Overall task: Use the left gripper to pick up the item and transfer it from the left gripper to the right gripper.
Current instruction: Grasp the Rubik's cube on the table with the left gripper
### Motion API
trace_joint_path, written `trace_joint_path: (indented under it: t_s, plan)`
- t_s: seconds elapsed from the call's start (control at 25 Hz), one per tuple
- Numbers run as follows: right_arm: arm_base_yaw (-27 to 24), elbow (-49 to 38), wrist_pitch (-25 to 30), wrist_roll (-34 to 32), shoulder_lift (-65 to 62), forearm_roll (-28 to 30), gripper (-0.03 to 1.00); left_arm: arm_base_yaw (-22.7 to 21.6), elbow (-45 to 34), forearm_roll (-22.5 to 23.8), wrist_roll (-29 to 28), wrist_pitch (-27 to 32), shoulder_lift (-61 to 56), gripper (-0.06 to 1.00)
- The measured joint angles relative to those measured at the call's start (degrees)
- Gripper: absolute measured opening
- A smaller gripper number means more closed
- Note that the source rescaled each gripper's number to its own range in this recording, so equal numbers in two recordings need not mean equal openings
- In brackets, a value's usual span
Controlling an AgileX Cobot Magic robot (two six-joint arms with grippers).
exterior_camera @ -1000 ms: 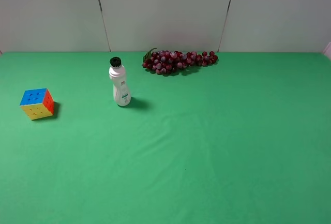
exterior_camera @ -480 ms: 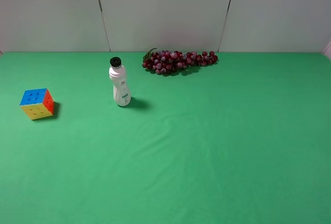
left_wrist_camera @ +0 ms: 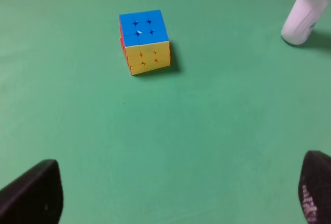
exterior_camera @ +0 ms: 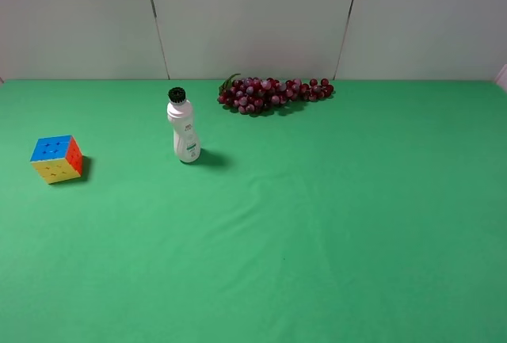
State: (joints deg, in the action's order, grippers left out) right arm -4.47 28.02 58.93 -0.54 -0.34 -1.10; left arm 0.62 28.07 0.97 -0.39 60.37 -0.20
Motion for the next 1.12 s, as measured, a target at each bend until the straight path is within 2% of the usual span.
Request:
trace_joint_path:
  t_s: [0.12,0.24,0.72,1.12]
  plan:
    - [0.0,0.0,0.0,0.0,0.0,0.0,1.0,0.0,1.34,0.0,0.0,0.2,0.23,0.96]
    - [0.0,0.0,0.0,0.0,0.0,0.0,1.0,0.0,3.98,0.0,-0.33,0.58,3.26,0.98]
    - [0.0,0.0,0.0,0.0,0.0,0.0,1.0,0.0,19.81,0.0,-2.72,4.42,29.39,0.99]
    - [0.0,0.0,0.0,0.0,0.0,0.0,1.0,0.0,26.16,0.0,-6.01,4.55,49.54,1.0]
